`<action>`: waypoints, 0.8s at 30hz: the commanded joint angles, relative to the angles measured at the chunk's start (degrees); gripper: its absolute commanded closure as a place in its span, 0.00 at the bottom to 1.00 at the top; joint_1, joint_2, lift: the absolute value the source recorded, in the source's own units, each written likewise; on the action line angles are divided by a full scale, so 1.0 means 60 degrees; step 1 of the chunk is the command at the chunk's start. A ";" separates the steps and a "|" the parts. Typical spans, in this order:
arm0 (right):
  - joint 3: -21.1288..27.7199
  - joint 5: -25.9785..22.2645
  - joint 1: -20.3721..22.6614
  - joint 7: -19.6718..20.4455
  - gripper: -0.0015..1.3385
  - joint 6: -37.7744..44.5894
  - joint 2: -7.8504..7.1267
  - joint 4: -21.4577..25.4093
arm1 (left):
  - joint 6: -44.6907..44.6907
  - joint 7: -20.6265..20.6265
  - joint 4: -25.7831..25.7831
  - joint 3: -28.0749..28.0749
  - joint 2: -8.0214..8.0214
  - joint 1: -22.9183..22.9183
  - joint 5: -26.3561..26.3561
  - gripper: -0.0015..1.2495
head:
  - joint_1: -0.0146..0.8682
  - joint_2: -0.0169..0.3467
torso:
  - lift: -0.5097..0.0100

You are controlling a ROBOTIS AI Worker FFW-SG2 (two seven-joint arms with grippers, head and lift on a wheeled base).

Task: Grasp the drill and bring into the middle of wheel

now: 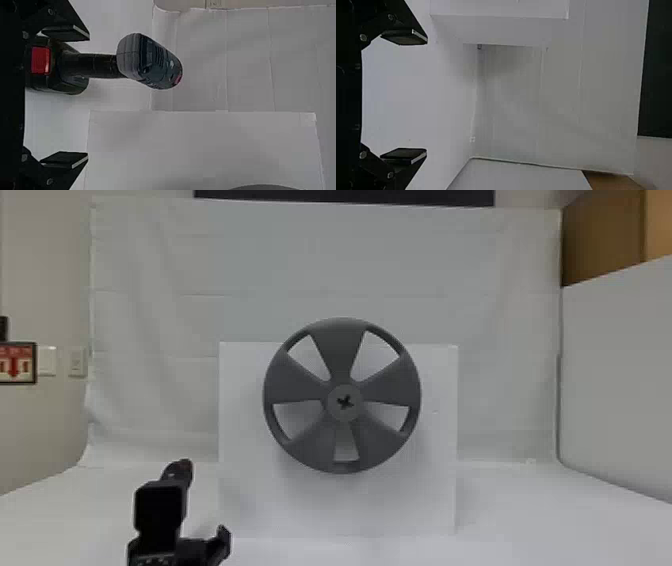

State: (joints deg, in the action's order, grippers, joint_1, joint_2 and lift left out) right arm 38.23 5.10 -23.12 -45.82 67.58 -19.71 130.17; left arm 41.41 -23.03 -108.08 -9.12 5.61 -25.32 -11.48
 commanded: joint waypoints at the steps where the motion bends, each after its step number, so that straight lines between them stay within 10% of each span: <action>1: 0.0000 -0.0015 0.0030 -0.0010 0.22 0.0015 -0.0026 0.0000 | -0.0309 -0.0029 0.0449 -0.0003 -0.0027 -0.0218 0.0127 0.17 | 0.02 0.05 | 0.20; 24: -0.0029 -0.0088 0.0104 0.0005 0.22 0.0089 -0.0114 0.0000 | -0.1027 -0.0336 0.2105 0.0084 -0.0159 -0.0994 0.0449 0.17 | 0.02 0.05 | 0.20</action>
State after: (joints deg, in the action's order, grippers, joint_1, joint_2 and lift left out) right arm 37.93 4.69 -22.52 -45.83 68.10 -20.36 130.16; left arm 35.84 -24.93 -96.68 -8.65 4.74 -30.59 -8.79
